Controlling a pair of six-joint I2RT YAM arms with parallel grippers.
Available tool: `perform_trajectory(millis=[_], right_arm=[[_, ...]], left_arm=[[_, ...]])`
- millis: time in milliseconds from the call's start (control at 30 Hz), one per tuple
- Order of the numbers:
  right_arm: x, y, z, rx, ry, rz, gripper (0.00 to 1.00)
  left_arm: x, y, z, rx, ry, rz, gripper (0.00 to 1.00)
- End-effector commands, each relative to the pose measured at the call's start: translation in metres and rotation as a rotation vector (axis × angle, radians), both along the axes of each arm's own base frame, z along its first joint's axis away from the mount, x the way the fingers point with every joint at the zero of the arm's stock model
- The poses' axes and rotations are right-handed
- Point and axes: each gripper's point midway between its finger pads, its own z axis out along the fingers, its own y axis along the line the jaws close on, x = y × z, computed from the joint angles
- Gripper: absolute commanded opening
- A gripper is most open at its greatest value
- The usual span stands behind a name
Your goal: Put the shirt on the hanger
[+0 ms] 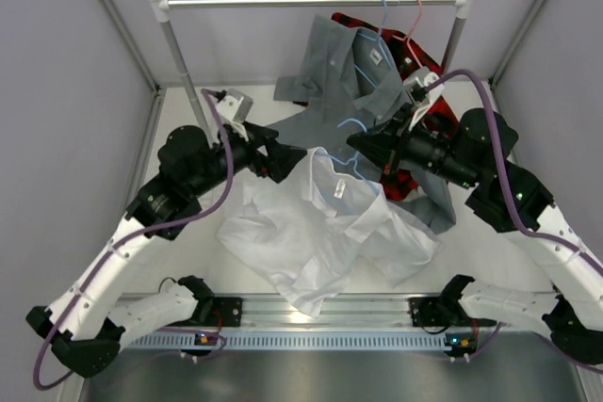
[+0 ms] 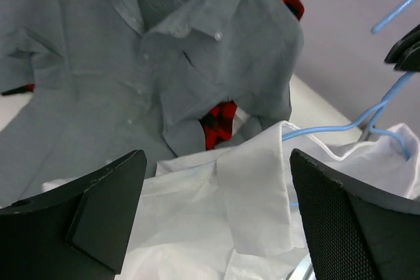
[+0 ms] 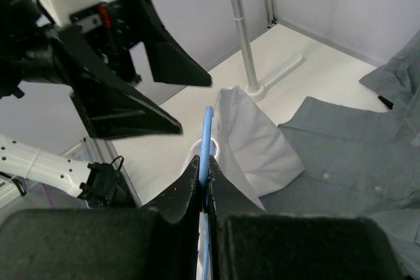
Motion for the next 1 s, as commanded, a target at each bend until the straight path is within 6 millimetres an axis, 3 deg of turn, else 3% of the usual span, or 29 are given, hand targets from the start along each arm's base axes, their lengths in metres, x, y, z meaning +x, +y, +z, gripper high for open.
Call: perform_trajectory(millis=[0,167,267,367,500,633,833,967], right_arm=[[-0.007,0.006,0.033,0.057,-0.052,0.052,0.00],[-0.002,0.000,0.019,-0.016,-0.052,0.016,0.00],[-0.004,-0.006,0.012,-0.049,-0.055,0.008,0.00],[-0.016,-0.004,0.003,-0.091,-0.053,0.075,0.00],[-0.032,-0.005,-0.009,-0.140,-0.062,0.162,0.00],[-0.039,-0.015,-0.019,-0.196,-0.097,0.172,0.00],[-0.039,-0.021,-0.021,-0.220,-0.101,0.155,0.00],[-0.049,-0.023,-0.019,-0.218,-0.099,0.189,0.00]], left_arm=[[-0.013,-0.019,-0.010,0.089,-0.006,-0.164,0.94],[-0.009,-0.004,0.008,0.221,-0.203,-0.143,0.95],[-0.018,0.000,0.017,0.291,-0.354,-0.193,0.96],[-0.020,-0.010,0.019,0.316,-0.402,-0.262,0.98],[-0.037,-0.039,-0.002,0.351,-0.407,-0.527,0.98],[-0.041,-0.051,-0.009,0.382,-0.400,-0.653,0.98],[-0.047,-0.052,-0.003,0.367,-0.439,-0.732,0.98],[-0.038,-0.058,-0.010,0.363,-0.400,-0.759,0.98]])
